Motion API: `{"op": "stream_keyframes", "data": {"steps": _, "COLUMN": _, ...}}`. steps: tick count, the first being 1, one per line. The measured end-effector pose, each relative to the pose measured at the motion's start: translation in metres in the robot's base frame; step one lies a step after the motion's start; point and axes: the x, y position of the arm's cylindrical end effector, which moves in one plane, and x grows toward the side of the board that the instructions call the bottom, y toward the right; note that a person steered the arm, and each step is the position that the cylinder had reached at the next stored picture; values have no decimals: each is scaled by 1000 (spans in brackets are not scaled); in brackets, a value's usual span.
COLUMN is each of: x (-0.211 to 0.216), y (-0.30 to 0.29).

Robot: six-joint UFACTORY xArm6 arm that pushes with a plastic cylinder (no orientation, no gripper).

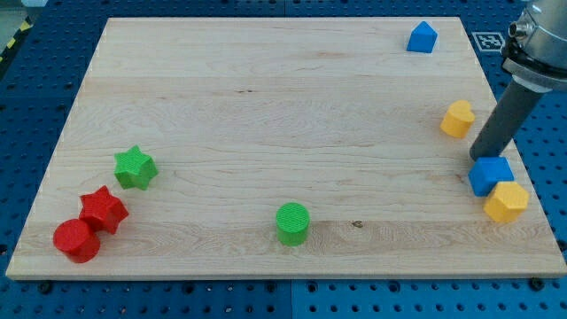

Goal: Place the yellow heart left diagonally towards the blue cube

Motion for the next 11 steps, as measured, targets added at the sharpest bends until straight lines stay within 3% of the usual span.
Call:
{"op": "stream_keyframes", "data": {"steps": 4, "x": 46, "y": 3}}
{"op": "stream_keyframes", "data": {"steps": 8, "x": -75, "y": 22}}
{"op": "stream_keyframes", "data": {"steps": 11, "x": -93, "y": -60}}
